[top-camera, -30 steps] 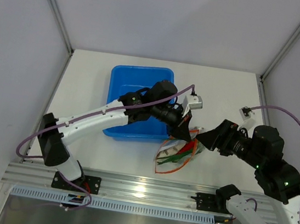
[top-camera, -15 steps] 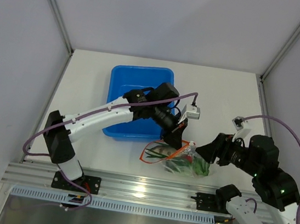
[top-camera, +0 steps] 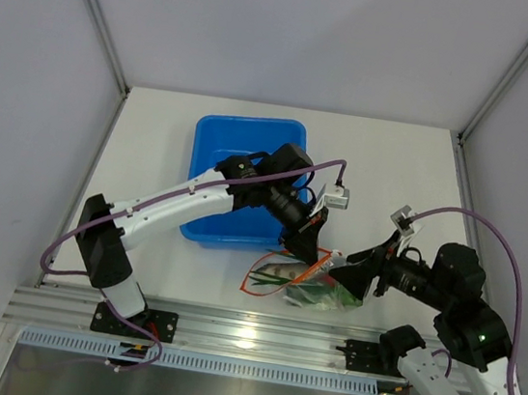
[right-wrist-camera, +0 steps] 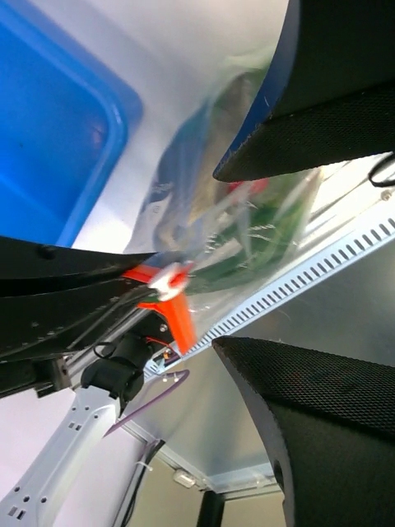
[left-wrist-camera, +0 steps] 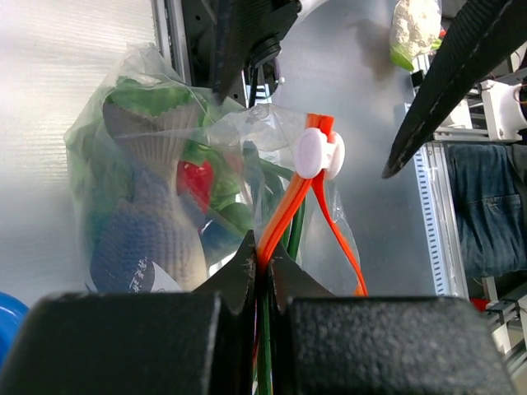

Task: Place the food in the zip-top bag and seal the zipper
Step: Adjust the zipper food storage bag at the center of the board.

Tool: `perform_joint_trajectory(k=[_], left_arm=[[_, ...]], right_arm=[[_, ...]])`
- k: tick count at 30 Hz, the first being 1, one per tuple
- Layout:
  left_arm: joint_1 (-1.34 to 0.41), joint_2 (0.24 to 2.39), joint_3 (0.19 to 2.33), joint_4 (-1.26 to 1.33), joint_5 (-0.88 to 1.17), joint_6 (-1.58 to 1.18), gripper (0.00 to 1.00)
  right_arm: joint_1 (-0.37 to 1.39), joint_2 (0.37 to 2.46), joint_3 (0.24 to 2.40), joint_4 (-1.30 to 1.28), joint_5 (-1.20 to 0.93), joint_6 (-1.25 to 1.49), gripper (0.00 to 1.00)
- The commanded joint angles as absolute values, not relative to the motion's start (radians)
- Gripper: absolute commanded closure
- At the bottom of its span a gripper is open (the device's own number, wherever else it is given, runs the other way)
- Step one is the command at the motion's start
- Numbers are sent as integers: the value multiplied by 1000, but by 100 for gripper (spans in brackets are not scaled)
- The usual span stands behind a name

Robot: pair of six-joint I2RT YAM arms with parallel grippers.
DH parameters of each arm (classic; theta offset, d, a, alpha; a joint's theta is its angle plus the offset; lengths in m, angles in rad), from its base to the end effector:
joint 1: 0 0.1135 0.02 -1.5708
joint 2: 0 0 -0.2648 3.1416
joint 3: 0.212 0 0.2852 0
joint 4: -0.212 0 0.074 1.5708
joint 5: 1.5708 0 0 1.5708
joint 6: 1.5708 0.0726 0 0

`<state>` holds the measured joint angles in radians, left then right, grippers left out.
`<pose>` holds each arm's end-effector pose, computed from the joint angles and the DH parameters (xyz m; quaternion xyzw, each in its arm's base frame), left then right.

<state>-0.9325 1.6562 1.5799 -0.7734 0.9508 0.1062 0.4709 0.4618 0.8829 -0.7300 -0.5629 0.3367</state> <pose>0.1920 -0.3580 0.3287 0.5531 0.6421 -0.5182 0.1153 0.1088 0.0989 0.3591 -0.2155 0.7630 0.4289 0.4330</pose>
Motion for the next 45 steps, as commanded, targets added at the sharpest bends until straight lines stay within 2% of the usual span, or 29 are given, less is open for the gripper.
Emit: perform_joint_trajectory(k=[1,8,18,21,22,24,25,27,28,30,31,34,37,40,45], left_arm=[[-928,1644,1621,-761,1028,133,97],[-920,1637,1618,-764,1045,137,97],[-907,1629,1594,-747,1072,133,98],[-905,1635,1594,-744,1078,132,97],[-905,1638,1595,-744,1078,132,98],[-905,1641,1598,-744,1075,129,97],[-904,1641,1598,-744,1069,126,97],[-902,1634,1592,-729,1025,103,90],[-899,1626,1589,-713,987,62,79],[-893,1611,1562,-661,847,13,70],[-882,1589,1518,-643,813,-41,61],[-871,1519,1450,-557,701,-130,45],[-871,1464,1384,-516,551,-249,46],[-873,1355,1292,-459,382,-346,55],[-873,1168,1180,-347,348,-353,57]], right_arm=[[468,517,891,-621,-613,267,23],[469,566,819,-490,-716,320,35],[477,506,696,-356,-772,410,44],[479,505,673,-325,-776,428,59],[479,508,667,-313,-781,442,73],[479,509,657,-292,-782,452,89],[479,511,657,-291,-781,453,100],[477,512,655,-296,-770,453,100],[479,512,657,-302,-759,453,100],[479,509,657,-311,-733,459,100],[479,506,658,-316,-717,460,100],[480,486,660,-327,-707,472,100],[479,463,664,-354,-696,466,100],[479,457,666,-370,-696,463,100],[480,474,657,-351,-712,466,100]])
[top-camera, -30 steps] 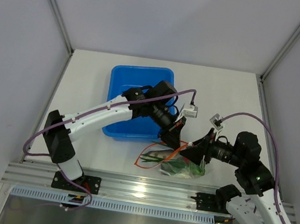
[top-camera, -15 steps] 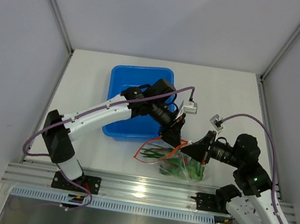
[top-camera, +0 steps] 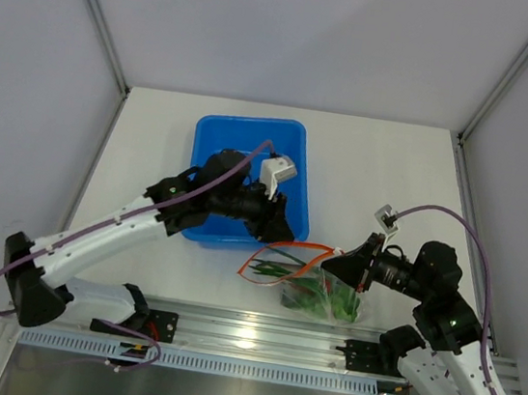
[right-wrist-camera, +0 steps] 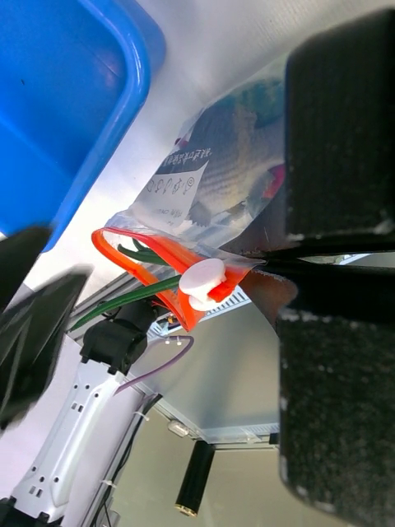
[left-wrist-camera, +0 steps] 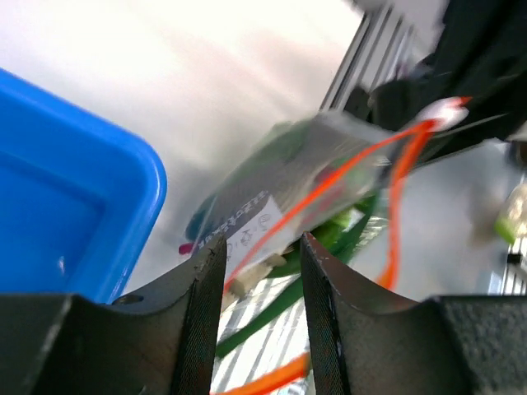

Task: Place the food in the zip-top bag and seal the zipper
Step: Adjust the zipper food storage bag at the center of the board.

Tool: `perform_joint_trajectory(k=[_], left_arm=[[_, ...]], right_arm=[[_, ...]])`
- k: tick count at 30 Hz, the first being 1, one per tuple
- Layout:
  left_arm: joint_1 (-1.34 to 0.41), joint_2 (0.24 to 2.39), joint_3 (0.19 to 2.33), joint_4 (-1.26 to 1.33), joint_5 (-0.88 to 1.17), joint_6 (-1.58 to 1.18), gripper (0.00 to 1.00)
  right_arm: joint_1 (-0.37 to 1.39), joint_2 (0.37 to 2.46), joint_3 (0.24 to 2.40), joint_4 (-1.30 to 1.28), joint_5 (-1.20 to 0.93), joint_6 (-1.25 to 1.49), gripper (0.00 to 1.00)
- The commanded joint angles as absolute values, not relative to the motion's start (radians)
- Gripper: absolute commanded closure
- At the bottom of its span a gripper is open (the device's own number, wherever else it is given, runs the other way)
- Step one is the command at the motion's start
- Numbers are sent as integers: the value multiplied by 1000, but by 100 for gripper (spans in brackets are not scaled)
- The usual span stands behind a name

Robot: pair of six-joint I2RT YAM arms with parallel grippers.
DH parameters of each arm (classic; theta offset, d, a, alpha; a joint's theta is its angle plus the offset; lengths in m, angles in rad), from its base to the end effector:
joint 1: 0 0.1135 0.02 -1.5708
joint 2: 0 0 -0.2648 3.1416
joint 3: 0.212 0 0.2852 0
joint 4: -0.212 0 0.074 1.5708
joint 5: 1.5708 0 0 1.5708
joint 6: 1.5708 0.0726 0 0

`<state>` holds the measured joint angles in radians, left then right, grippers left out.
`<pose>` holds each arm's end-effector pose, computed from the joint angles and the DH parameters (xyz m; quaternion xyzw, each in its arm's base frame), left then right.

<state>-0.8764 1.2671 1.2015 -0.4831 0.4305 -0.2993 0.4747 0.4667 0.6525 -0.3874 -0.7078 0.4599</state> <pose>0.1958 -0.2825 0.3348 0.3426 0.7871 -0.4200 0.2943 0.1323 0.1211 0.3173 -0.2245 0.7250 0.5069 0.4086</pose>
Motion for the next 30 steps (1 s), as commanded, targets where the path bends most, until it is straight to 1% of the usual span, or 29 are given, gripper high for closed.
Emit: perform_joint_trajectory(k=[1,3,4,6,7,11,18,21,26,30], left_arm=[[-874,1157,1180,-345,354,-339,57],[-876,1122,1174,-319,350,-318,55],[-876,1112,1166,-299,356,-290,51],[-876,1121,1186,-272,409,-259,46],[-879,1132,1231,-272,434,-224,43],[-925,1213,1319,-291,573,-129,39],[-988,1310,1367,-245,692,-92,32],[-1000,1345,1387,-244,733,-86,32],[-1012,1376,1405,-239,730,-77,31],[-1019,1419,1430,-242,735,-72,34]], right_arm=[[480,477,657,-348,-716,466,100],[482,486,660,-336,-724,469,100],[482,489,661,-330,-726,471,100],[483,502,673,-330,-733,472,100],[483,506,679,-333,-739,472,100],[488,529,719,-350,-756,486,100],[492,523,761,-365,-756,515,100],[494,525,761,-365,-756,520,100],[503,526,753,-347,-772,531,100],[511,526,749,-339,-775,534,100]])
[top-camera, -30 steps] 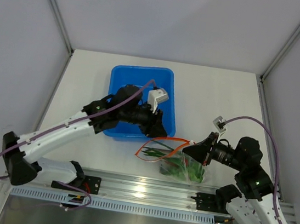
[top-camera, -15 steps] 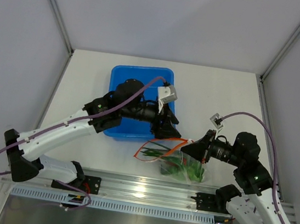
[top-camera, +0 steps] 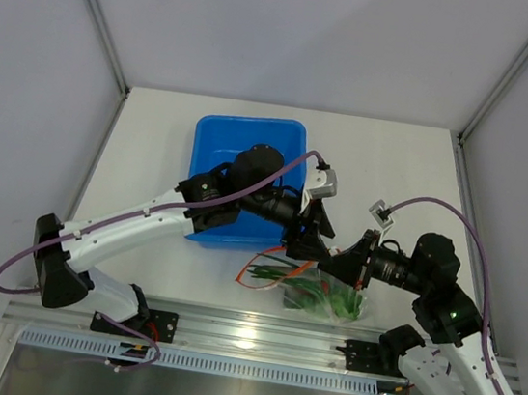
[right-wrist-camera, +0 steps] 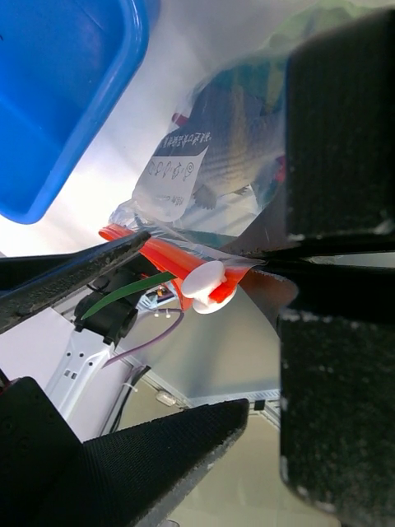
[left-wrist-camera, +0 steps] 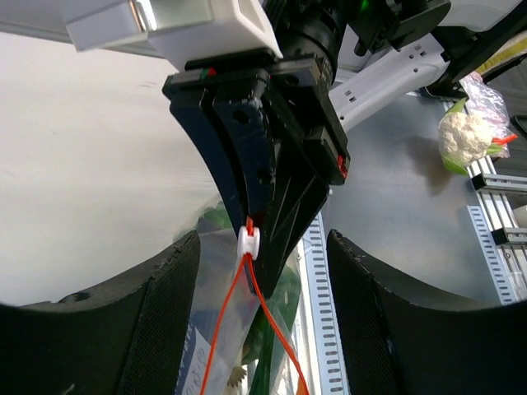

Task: Place the food in the zip-top bag and seal the zipper
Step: Adjust the zipper food storage bag at the center of the board.

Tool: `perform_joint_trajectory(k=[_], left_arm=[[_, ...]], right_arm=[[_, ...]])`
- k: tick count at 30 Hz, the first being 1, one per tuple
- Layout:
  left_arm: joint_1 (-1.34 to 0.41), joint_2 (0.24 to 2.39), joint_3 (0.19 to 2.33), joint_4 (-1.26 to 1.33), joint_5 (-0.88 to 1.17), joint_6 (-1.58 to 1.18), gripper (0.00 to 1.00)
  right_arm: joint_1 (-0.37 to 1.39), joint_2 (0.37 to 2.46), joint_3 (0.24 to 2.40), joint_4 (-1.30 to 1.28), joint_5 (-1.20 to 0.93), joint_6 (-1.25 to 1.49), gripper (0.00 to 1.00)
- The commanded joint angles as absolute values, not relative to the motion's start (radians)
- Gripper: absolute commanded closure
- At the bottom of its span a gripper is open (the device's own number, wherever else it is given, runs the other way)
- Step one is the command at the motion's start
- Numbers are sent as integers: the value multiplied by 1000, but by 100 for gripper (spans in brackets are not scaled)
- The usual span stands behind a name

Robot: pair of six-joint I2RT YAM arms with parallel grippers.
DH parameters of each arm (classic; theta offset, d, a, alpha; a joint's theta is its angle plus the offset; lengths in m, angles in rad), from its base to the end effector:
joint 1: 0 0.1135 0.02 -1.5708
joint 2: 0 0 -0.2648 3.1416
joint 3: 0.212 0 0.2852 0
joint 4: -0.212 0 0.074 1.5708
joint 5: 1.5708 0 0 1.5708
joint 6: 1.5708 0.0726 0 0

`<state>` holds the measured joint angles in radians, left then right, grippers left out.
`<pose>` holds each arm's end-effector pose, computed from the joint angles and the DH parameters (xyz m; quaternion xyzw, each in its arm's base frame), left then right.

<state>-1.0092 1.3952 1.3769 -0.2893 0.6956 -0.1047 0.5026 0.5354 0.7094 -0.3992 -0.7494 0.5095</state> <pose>0.1615 -0.3441 0.3898 0.5126 0.5945 -0.5269 0.3258 0.1343 0.1302 0.3276 -0.2256 0.7286 0.5315 0.3685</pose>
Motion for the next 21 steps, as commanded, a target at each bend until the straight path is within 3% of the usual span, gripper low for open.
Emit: perform_joint_trajectory(k=[1,9,21], left_arm=[[-1020,1425,1442,-242,735,-74,35],[-1023,1468,1466,-258,758,-74,54],[-1023,1477,1465,-301,690,-71,66]], right_arm=[[514,525,749,-341,-773,534,100],[520,522,749,-345,-759,535,100],[522,523,752,-348,-752,537,100]])
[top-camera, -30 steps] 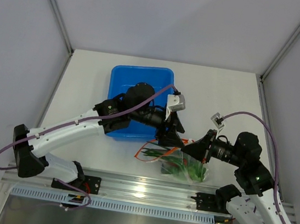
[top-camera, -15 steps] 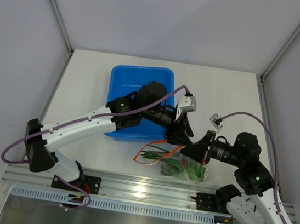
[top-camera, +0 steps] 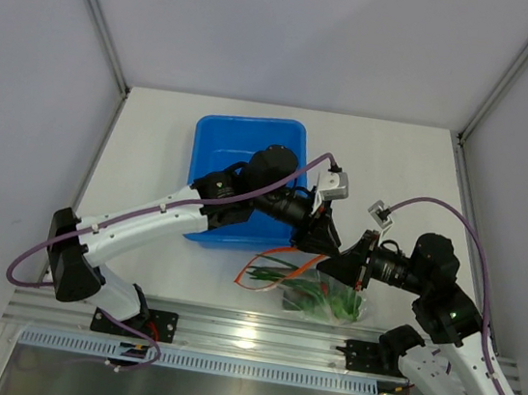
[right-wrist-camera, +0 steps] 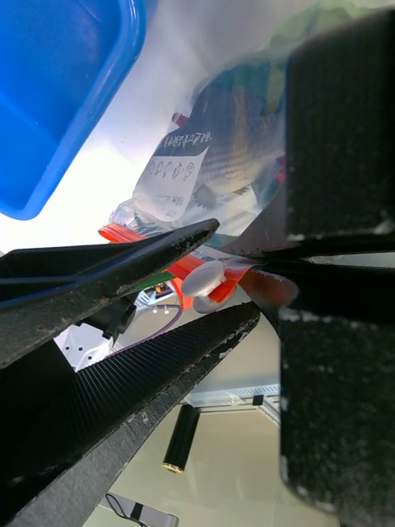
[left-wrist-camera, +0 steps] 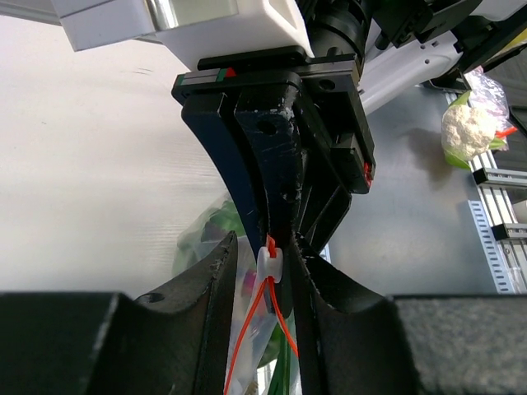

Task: Place the food in the zip-top bag and seal the zipper
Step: Adjust the zipper food storage bag at the center of the board, then zip the zipper food storage bag at the center of the board.

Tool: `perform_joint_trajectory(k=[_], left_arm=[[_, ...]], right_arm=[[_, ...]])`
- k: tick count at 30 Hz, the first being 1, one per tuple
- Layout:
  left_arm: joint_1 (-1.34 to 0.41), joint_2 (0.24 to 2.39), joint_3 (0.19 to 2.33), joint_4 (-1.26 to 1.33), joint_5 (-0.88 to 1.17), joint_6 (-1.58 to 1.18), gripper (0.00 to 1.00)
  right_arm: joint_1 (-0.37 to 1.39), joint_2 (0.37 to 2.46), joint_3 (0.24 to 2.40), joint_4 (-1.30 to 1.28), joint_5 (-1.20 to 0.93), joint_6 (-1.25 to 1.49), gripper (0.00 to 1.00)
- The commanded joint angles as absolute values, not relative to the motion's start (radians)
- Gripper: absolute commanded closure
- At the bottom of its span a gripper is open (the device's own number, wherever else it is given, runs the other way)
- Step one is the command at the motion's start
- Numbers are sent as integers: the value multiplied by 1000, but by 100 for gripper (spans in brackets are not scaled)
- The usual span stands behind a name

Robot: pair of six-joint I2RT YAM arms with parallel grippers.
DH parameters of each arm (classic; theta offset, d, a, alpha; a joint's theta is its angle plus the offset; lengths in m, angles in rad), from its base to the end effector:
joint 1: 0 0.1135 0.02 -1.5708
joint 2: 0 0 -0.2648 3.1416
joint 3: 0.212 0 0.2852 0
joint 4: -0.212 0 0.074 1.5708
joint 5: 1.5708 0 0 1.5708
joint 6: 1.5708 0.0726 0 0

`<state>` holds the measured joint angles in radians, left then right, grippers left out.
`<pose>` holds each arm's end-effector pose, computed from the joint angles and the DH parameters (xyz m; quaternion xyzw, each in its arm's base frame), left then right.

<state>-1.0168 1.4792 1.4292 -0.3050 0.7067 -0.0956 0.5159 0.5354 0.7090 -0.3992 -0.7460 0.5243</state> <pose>0.1695 -0.3636 0.3783 0.5194 0.6020 -0.5241 0.3051 0.1328 0.1320 0.3274 -0.2240 0.7294 0.5357 0.3618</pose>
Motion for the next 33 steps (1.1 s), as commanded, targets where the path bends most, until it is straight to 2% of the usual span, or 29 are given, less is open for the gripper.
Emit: perform_joint_trajectory(k=[1,11,19,22,25,26,28,29,33], left_arm=[[-1023,1476,1459,-299,681,-72,66],[-1023,1451,1408,-288,670,-89,61],[-1023,1436,1387,-276,657,-95,61],[-1022,1439,1388,-272,669,-98,66],[-1023,1445,1391,-268,681,-100,77],[-1023,1445,1393,-268,684,-100,84],[-1023,1447,1391,-271,690,-103,91],[-1023,1447,1393,-273,692,-103,99],[-1016,1430,1374,-273,696,-123,99]], right_arm=[[522,523,752,-348,-752,537,100],[522,518,755,-356,-733,534,100],[523,520,761,-354,-736,540,100],[525,518,761,-356,-738,540,100],[523,518,761,-357,-736,538,100],[525,517,761,-357,-733,538,100],[526,515,762,-365,-727,534,100],[525,512,764,-370,-720,532,100],[526,506,767,-399,-700,514,100]])
